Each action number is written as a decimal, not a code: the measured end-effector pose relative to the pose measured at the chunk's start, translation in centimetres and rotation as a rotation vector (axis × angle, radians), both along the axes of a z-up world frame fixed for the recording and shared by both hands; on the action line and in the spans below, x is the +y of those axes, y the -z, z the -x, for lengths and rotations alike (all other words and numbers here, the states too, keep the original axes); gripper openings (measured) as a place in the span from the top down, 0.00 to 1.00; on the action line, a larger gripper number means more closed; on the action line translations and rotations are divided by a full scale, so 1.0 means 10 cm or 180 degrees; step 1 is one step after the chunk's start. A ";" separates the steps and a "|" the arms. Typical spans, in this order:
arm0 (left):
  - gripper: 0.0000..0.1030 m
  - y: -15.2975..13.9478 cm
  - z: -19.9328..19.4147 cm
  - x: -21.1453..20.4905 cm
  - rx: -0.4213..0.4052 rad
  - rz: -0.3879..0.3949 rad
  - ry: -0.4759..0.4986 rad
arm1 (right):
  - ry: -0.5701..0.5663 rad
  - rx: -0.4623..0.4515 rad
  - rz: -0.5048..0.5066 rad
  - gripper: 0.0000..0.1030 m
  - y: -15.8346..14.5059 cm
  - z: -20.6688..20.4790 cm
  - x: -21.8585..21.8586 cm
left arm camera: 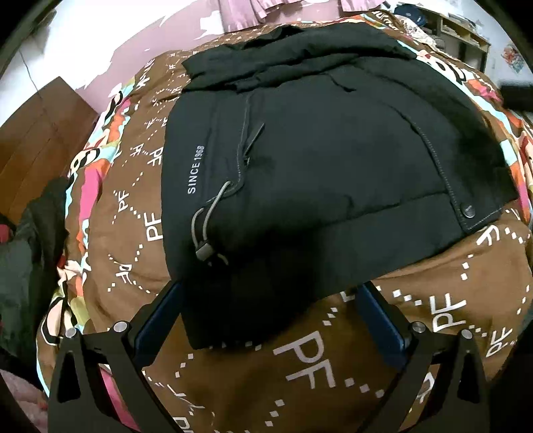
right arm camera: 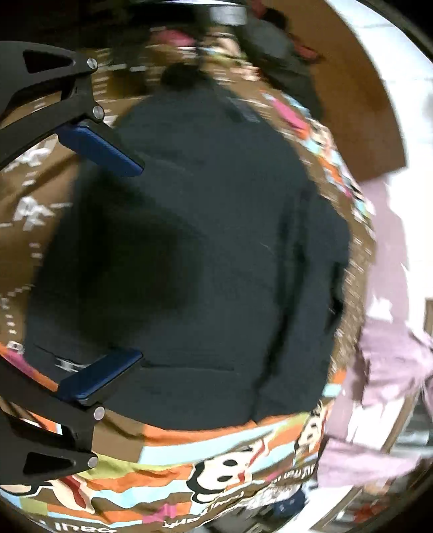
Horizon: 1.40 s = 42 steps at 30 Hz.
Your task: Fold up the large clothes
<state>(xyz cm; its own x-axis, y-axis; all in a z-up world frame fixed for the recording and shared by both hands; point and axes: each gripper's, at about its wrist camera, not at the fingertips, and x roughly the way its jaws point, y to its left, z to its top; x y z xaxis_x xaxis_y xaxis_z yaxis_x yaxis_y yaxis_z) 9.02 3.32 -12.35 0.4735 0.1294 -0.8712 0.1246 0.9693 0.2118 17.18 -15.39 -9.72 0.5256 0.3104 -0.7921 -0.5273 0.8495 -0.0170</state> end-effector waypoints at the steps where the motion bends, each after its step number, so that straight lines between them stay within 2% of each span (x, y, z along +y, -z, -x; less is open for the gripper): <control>1: 0.02 0.01 0.00 0.01 0.0009 0.0007 -0.0013 | -0.0052 0.0052 0.0068 0.00 0.11 0.07 0.00; 6: 0.02 0.00 0.00 0.01 -0.0001 0.0001 -0.0015 | -0.0131 0.0269 0.0472 0.00 0.59 0.26 -0.01; 10: 0.02 0.03 0.01 -0.03 -0.0030 -0.0148 0.0086 | -0.0139 0.0209 0.0660 0.00 0.74 0.27 0.08; 14: 0.02 0.11 -0.02 -0.03 -0.0048 -0.0324 0.0171 | 0.0130 -0.0107 0.0730 0.00 0.69 0.08 0.14; 18: 0.02 0.13 -0.06 -0.01 -0.0086 -0.0432 0.0243 | 0.0331 -0.0187 0.0410 0.00 0.53 -0.07 0.10; 22: 0.02 0.07 -0.06 0.10 -0.0039 -0.0107 0.0177 | 0.0247 -0.0322 0.0340 0.00 0.22 -0.11 0.17; 25: 0.02 -0.03 -0.05 0.11 -0.0102 0.0082 0.0176 | 0.0204 -0.0202 0.0340 0.00 0.09 -0.27 0.22; 27: 0.02 -0.07 -0.05 0.08 -0.0156 0.0086 0.0229 | 0.0211 -0.0093 0.0306 0.00 0.04 -0.35 0.25; 32: 0.02 0.05 -0.11 -0.04 -0.0170 -0.0465 0.0326 | 0.0245 -0.0004 0.0087 0.00 -0.10 -0.49 0.22; 36: 0.02 0.10 -0.13 -0.02 -0.0132 -0.0486 0.0365 | 0.0272 0.0074 -0.0085 0.00 -0.12 -0.49 0.18; 42: 0.02 0.19 -0.11 -0.06 -0.0239 -0.0930 0.0479 | 0.0233 0.0305 -0.0056 0.00 0.16 -0.36 0.06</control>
